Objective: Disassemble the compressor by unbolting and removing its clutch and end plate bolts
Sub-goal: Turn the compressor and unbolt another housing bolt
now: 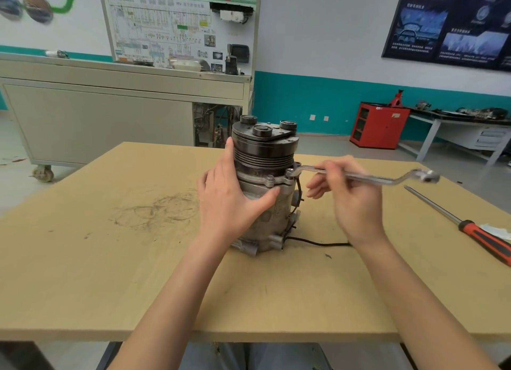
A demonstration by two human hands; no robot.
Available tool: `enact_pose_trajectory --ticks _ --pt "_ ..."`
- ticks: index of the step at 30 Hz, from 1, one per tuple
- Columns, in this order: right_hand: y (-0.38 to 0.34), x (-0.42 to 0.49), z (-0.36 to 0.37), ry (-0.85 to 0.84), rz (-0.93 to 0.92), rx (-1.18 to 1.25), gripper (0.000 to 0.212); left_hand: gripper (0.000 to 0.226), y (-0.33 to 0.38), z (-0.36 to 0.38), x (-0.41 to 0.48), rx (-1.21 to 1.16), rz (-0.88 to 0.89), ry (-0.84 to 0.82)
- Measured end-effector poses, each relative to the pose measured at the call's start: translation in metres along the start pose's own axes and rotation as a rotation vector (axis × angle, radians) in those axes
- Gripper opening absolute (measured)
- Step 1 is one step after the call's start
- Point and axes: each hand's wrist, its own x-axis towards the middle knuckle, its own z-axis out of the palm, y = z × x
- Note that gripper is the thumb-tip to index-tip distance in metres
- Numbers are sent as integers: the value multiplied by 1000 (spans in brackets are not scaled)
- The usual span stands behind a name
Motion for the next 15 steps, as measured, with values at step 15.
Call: enact_pose_trajectory --ticks 15 --pt "27 56 -28 -91 553 533 38 111 1 0 -1 -1 -6 -2"
